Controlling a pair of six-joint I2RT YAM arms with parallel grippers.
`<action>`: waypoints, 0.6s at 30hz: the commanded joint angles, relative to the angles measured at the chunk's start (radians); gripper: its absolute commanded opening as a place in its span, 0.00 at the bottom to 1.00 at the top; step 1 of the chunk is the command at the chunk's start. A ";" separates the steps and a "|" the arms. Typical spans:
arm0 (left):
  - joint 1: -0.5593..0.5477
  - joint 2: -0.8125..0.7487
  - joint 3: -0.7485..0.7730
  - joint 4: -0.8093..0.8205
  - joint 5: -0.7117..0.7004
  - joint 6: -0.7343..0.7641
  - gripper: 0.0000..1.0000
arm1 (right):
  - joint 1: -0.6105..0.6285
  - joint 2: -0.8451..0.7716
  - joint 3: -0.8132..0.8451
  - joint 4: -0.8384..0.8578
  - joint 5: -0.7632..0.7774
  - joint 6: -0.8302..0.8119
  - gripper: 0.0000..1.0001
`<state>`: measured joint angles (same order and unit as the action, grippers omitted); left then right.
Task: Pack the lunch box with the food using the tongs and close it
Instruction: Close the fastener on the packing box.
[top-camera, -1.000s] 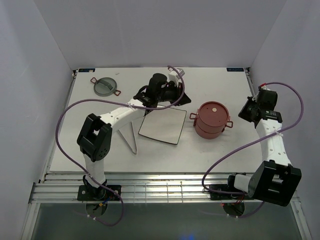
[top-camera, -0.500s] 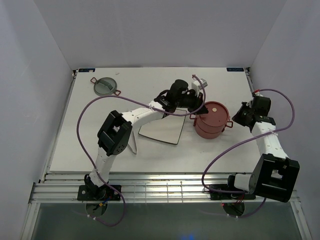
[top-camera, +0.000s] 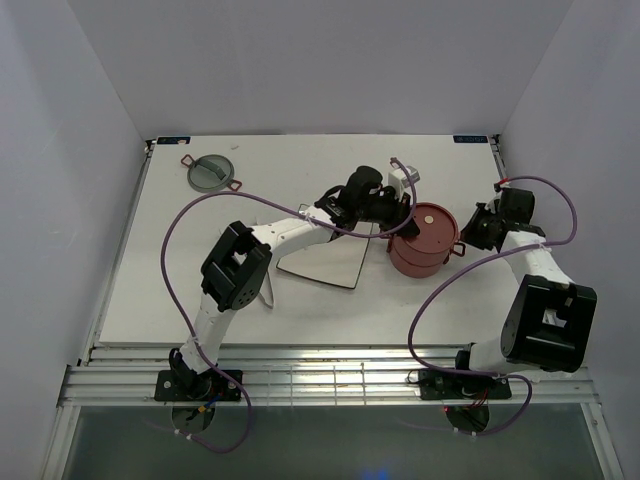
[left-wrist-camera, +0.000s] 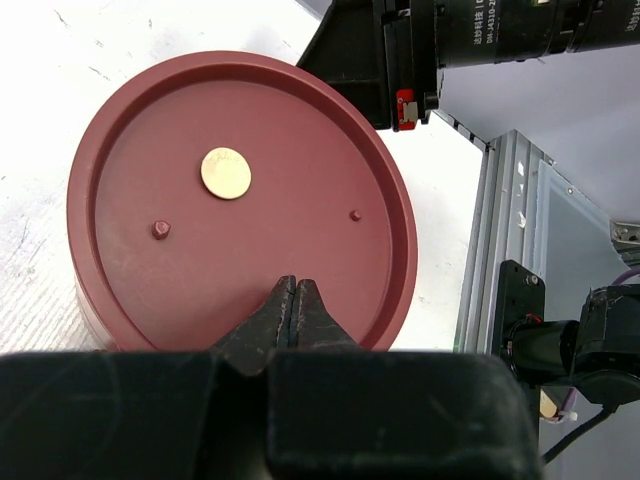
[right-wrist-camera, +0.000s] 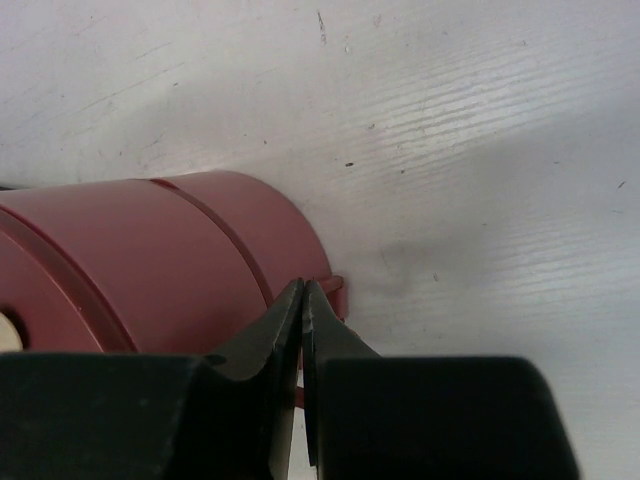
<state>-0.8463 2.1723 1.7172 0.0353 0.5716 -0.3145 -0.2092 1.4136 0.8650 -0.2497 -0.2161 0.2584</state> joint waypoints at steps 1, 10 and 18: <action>-0.010 -0.002 0.009 0.026 -0.004 0.006 0.00 | 0.001 0.011 0.054 0.034 0.012 -0.008 0.08; -0.013 -0.022 -0.106 0.089 -0.022 0.000 0.00 | 0.001 -0.102 0.075 -0.123 0.262 0.044 0.08; -0.013 -0.043 -0.137 0.100 -0.018 0.005 0.00 | 0.002 -0.157 -0.015 -0.089 0.144 0.071 0.08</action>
<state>-0.8543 2.1612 1.6161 0.2020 0.5617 -0.3218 -0.2081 1.2404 0.8898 -0.3489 -0.0338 0.3080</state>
